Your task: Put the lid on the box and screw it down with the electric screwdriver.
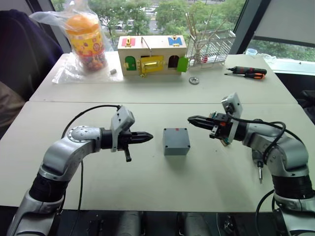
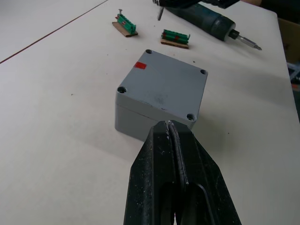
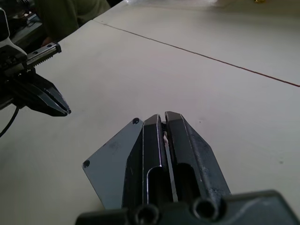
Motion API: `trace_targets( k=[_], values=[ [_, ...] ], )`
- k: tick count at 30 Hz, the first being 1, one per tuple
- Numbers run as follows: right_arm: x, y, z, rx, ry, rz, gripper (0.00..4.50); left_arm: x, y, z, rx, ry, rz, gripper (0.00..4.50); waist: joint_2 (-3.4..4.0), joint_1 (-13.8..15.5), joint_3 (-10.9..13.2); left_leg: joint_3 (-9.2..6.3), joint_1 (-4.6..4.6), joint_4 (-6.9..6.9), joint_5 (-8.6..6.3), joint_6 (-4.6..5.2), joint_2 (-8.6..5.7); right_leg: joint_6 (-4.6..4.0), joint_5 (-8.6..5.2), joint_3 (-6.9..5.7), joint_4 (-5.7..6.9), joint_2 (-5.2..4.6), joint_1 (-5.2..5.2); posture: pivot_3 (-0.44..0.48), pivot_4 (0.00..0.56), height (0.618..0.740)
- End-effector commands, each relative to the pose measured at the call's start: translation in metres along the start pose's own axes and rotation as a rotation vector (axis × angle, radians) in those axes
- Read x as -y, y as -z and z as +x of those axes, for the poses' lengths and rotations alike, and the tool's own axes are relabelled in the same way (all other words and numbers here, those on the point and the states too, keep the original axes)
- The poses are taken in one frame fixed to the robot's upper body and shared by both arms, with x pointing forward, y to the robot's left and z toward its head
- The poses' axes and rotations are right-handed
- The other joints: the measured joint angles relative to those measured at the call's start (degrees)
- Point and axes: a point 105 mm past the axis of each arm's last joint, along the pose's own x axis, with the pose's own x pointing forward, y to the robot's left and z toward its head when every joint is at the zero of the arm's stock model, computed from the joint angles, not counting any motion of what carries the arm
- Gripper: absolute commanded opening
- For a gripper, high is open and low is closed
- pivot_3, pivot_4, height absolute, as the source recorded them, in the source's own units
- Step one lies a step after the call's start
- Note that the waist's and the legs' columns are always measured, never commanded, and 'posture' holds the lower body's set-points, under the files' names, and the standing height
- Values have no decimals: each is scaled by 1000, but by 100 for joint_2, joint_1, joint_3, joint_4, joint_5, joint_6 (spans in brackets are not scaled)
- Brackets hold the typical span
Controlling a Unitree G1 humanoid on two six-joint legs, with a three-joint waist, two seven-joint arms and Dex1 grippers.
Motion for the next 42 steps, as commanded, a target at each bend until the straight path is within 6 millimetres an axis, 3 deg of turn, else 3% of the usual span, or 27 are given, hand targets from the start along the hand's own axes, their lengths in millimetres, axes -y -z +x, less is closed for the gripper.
trace_targets(
  k=[1,37,40,42],
  values=[
    [-1,-4,3,16,0,-37,63,2,-7,-1,18,1,26,0,0,-1,0,0,0,0,0,0,1,0,0,0,0,1,-1,0,150,706],
    [10,23,12,-63,15,-21,63,0,-4,5,49,-28,13,0,0,7,0,1,0,1,0,0,1,0,0,0,0,1,-1,0,150,706],
    [11,23,11,-65,18,-27,933,0,-5,6,55,-29,15,0,0,4,0,1,0,1,0,0,1,0,0,0,0,1,-1,0,150,706],
    [12,20,9,-62,24,-36,1914,-1,-8,5,67,-28,11,0,0,4,0,1,0,1,0,0,1,0,0,0,0,1,-1,0,150,706]
  ],
)
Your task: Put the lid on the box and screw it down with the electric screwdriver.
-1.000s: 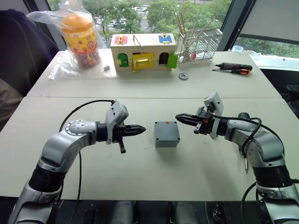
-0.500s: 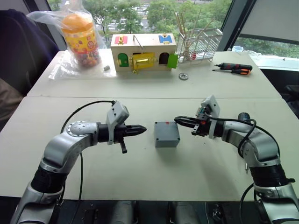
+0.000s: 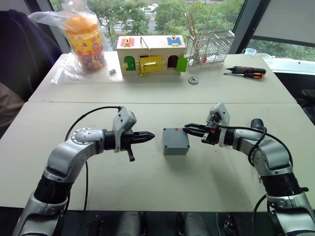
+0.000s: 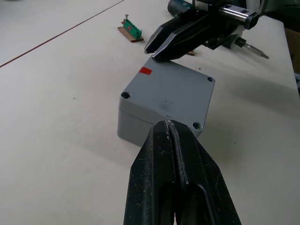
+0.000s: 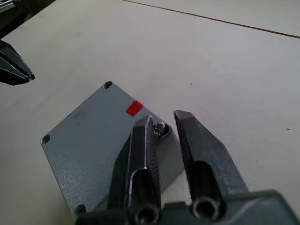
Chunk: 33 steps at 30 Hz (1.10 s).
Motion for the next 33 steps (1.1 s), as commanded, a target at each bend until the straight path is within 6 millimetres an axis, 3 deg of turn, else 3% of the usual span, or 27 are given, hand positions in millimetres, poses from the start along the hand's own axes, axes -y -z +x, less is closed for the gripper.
trace_targets(
  k=[1,4,7,12,14,15,17,19,22,26,33],
  values=[
    [3,-14,-6,30,14,-52,2419,0,-12,-1,40,5,25,0,0,1,0,0,0,0,0,0,0,0,0,0,0,0,0,0,150,706],
    [11,-21,-14,47,60,-74,3821,2,-16,0,53,21,21,0,0,3,0,0,0,0,0,0,0,0,0,0,0,0,0,0,150,706],
    [18,-37,-31,101,110,-59,3821,4,-22,3,71,41,32,0,0,7,0,0,0,0,0,0,0,0,0,0,-1,-1,0,0,150,706],
    [49,-65,-90,119,302,11,3821,16,-35,9,86,123,89,0,0,14,0,0,-2,1,0,0,-1,0,0,-1,0,-2,1,0,150,706],
    [63,-68,-115,58,388,27,4438,22,-39,12,83,165,123,0,0,16,0,0,-2,2,0,0,-1,0,0,0,-1,-2,1,0,150,706],
    [67,-69,-122,36,408,34,4488,24,-40,13,82,176,133,0,0,14,0,1,-2,2,0,0,-2,0,0,0,-1,-2,1,0,150,706],
    [84,-56,-149,-106,513,124,4488,33,-40,20,54,221,199,0,0,-1,0,2,-2,1,-1,1,-1,0,0,0,-3,-2,1,0,150,706],
    [101,-30,-177,-280,630,253,4488,40,-41,26,48,259,251,0,0,8,0,5,-1,0,-1,2,-1,-1,0,3,-7,-2,-2,0,150,706],
    [109,-4,-197,-397,690,399,4488,47,-39,33,47,279,288,0,0,-6,0,8,0,1,-2,4,-1,-2,-1,6,-9,-3,-3,0,150,706],
    [100,14,-197,-463,620,631,4488,49,-38,39,63,286,296,0,9,-27,2,15,0,-2,-2,4,1,-2,-1,14,-7,-2,-12,0,150,706],
    [98,29,-191,-574,573,724,4488,49,-35,41,96,240,267,0,14,9,5,14,-3,1,-2,4,0,-2,-1,14,-7,-3,-14,0,150,706]
  ],
)
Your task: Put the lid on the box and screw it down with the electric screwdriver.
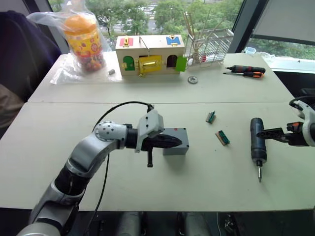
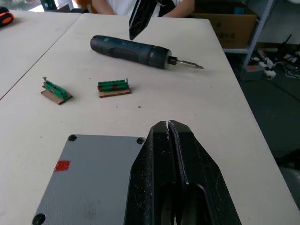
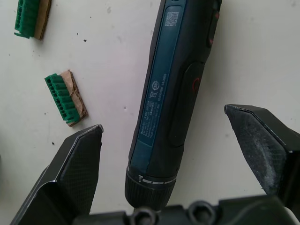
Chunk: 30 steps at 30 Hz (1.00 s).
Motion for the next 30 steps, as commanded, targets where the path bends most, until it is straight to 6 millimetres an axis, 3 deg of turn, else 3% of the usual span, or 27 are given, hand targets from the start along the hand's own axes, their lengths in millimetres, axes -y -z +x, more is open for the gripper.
trace_targets(
  k=[1,8,14,22,27,30],
  values=[
    [4,6,2,-73,14,-13,4488,2,-6,0,38,-43,24,0,0,6,0,-2,-1,0,0,0,-1,0,0,-1,0,-1,1,0,150,706],
    [4,14,16,-208,17,-88,4488,5,-1,3,47,-94,-4,0,1,-12,0,-1,-3,2,0,-1,-1,1,0,-2,1,-1,-1,0,150,706],
    [-2,9,35,-284,25,-185,4488,4,2,4,52,-129,-23,0,-2,-18,-1,0,-2,5,1,-2,-1,1,1,-4,1,-1,1,0,150,706],
    [0,17,42,-377,18,-254,2194,-5,8,-5,23,-176,-23,0,-8,-18,-4,-5,0,7,2,-3,0,1,1,-9,0,1,8,0,150,706],
    [1,9,39,-317,25,-231,1965,-18,11,-11,10,-197,-20,0,-8,-14,-4,-6,4,9,2,-4,0,1,1,-12,0,1,14,0,150,706],
    [-13,-26,25,-103,-18,-170,1954,-32,12,-19,12,-213,-32,0,-6,-37,-2,-4,4,11,3,-5,0,2,1,-11,1,1,14,0,150,706]
  ],
)
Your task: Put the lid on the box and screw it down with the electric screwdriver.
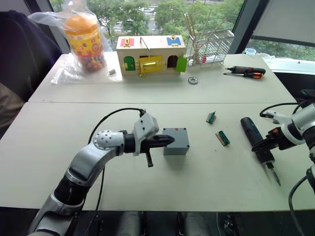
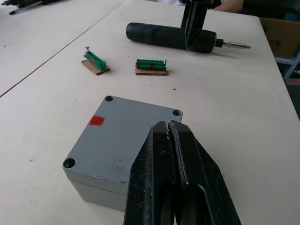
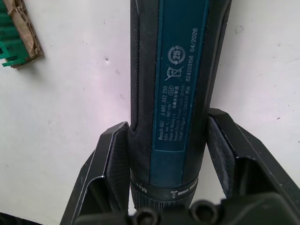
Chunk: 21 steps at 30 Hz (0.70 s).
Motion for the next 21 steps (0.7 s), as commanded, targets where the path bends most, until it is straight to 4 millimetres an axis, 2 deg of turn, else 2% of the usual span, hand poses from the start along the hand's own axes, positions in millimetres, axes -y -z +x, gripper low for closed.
trace_targets(
  k=[1,5,7,9,11,12,17,19,21],
  values=[
    [-11,-40,-36,276,-46,39,1954,-19,-14,-9,36,-27,40,0,15,-22,8,2,0,3,0,0,0,0,0,1,2,-1,-1,0,150,706],
    [-25,-69,-78,542,-49,1,1954,-27,-8,-16,-29,18,64,0,56,-20,30,10,-5,-19,2,-4,1,0,0,5,7,0,-22,0,150,706],
    [-41,-85,-105,757,-80,-45,1954,-27,-7,-17,-51,48,73,0,61,4,35,10,-13,-27,5,-9,4,0,-1,0,10,6,-29,0,150,706],
    [-71,-97,-139,1050,-160,-139,1954,-29,-8,-17,-63,71,82,0,59,22,38,21,-20,-24,5,-9,3,0,0,-4,9,5,-28,0,150,706],
    [-105,-92,-168,1342,-296,-203,1954,-31,-10,-17,-68,85,89,0,56,20,41,20,-21,-12,5,-9,4,1,0,-7,10,4,-24,0,150,706],
    [-116,-87,-174,1433,-335,-206,1954,-32,-11,-18,-69,91,91,0,57,21,41,16,-19,-8,6,-10,6,2,1,-7,11,4,-21,0,150,706],
    [-178,-74,-157,1587,-581,-211,1954,-35,-18,-10,-64,116,85,0,58,34,39,-6,-18,-8,8,-14,-2,2,1,-15,20,5,-11,0,150,706],
    [-194,-72,-143,1585,-622,-230,1954,-34,-17,-7,-67,132,74,0,58,22,39,-4,-18,-9,8,-13,-6,2,1,-14,19,4,-10,0,150,706],
    [-201,-72,-130,1580,-623,-229,1954,-32,-15,-6,-74,144,67,0,59,8,39,0,-18,-10,8,-13,-13,2,1,-10,20,4,-14,0,150,706]
  ],
)
